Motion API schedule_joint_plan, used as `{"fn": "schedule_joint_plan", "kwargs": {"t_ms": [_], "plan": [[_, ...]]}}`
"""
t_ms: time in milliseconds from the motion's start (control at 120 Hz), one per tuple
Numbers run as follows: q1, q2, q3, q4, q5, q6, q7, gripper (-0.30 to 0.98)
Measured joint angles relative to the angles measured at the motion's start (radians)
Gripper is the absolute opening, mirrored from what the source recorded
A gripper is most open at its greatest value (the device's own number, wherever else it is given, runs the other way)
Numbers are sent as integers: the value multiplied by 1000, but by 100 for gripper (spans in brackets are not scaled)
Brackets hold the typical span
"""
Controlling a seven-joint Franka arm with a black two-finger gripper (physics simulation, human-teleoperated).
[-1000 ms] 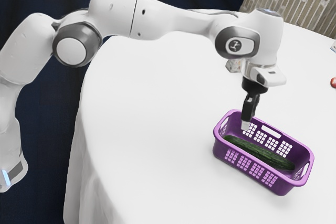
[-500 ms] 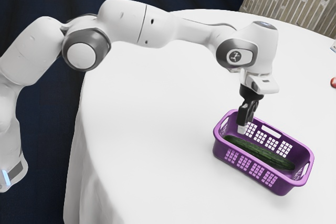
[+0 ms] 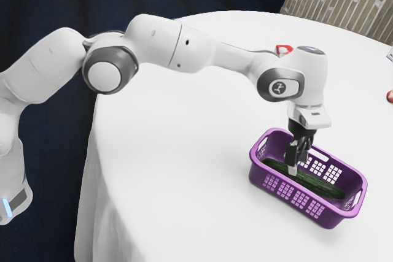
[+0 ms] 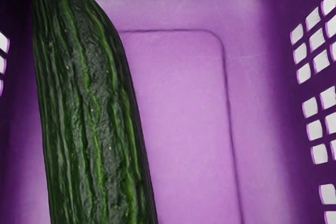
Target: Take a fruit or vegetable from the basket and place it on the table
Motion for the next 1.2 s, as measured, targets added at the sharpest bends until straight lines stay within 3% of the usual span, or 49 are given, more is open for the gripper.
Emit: {"fn": "schedule_joint_plan", "kwargs": {"t_ms": [167,300,358,583,683,825,1200], "plan": [[8,22,-1,1,0,41,13,59],[8,35,-3,3,-5,61,31,86],[9,41,-2,17,-7,64,34,75],[-6,44,6,26,-1,79,34,63],[-11,45,6,22,-1,83,36,65],[-58,36,61,5,-10,85,37,59],[-51,48,69,0,-20,88,38,45]]}}
